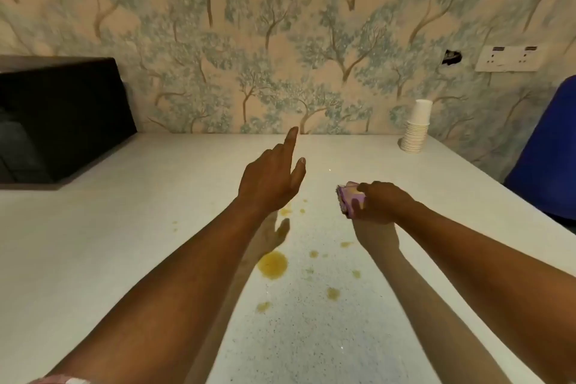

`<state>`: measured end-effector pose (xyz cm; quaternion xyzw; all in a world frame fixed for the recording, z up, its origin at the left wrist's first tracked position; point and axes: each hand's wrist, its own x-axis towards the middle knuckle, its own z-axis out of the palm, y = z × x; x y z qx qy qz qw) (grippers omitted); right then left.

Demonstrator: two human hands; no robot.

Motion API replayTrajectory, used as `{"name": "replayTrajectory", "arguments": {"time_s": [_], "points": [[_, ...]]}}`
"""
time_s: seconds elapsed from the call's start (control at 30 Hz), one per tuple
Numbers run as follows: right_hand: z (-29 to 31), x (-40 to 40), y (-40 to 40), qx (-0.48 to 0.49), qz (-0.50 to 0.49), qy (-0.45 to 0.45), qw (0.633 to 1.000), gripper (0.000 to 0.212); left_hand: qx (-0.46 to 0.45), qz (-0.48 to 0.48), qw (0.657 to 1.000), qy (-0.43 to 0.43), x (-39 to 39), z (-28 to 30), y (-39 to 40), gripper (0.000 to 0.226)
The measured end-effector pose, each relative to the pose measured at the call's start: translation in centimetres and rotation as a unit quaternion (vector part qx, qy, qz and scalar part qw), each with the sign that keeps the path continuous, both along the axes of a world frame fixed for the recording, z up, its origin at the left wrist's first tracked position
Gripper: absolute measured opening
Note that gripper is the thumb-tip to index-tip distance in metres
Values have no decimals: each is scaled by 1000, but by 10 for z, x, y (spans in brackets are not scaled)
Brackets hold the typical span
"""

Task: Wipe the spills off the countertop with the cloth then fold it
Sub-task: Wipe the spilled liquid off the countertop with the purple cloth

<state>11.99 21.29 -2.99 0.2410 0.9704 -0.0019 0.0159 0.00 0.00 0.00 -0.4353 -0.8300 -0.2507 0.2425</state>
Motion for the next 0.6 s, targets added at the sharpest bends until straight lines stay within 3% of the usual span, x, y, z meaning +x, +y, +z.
{"name": "replayTrajectory", "arguments": {"time_s": [0.07,0.13,0.33,0.6], "points": [[-8,-3,4,0,26,-26,999,31,-15,-14,1000,-3,-1,-10,2,65],[-19,-1,6,-11,-7,-46,999,31,-36,-15,999,-6,-1,-25,-3,65],[-33,7,15,4,-30,65,997,28,-57,-13,998,-26,-5,-45,-26,63],[-23,24,-27,27,-31,31,999,35,-63,-17,997,-47,-6,-58,-63,56]]}}
